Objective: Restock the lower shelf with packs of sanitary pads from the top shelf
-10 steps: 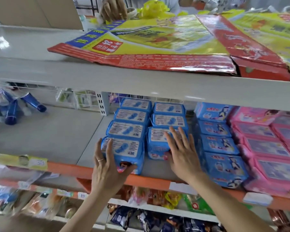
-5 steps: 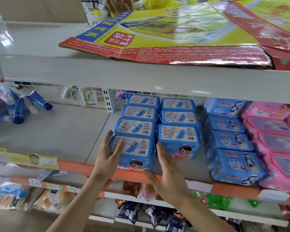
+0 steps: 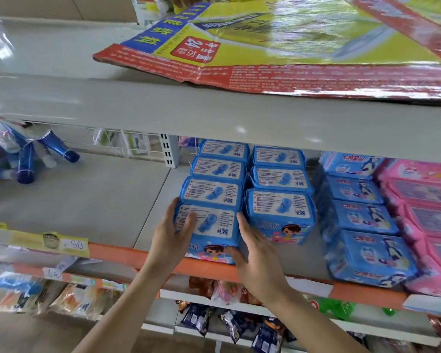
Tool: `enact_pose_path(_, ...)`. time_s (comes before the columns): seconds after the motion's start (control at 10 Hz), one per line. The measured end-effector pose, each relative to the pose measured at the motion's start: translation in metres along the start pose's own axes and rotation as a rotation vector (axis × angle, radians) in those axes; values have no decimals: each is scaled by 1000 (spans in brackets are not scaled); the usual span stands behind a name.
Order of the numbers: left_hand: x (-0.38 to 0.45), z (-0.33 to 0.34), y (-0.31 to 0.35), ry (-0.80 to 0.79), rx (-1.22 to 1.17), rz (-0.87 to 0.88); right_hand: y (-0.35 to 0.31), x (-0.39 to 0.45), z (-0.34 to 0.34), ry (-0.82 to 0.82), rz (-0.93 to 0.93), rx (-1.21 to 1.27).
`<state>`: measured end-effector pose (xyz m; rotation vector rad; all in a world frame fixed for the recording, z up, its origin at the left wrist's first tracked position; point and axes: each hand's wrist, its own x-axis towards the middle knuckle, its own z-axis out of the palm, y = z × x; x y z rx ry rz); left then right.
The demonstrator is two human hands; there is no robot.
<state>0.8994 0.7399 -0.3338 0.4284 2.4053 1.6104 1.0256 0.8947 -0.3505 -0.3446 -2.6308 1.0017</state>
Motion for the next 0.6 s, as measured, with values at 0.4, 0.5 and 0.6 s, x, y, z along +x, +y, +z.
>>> enact_pose_path(0.4,2,-3,-2,-47,46,15,-2,0,0,39,20,18)
enact_pose_path(0.5,-3,-9,7,-34,87,-48,-7,-3,-12,45,35,34)
enact_pose_path(0.6,-24,-7,14,139,293,-44,-4,-19,-34,29,35,43)
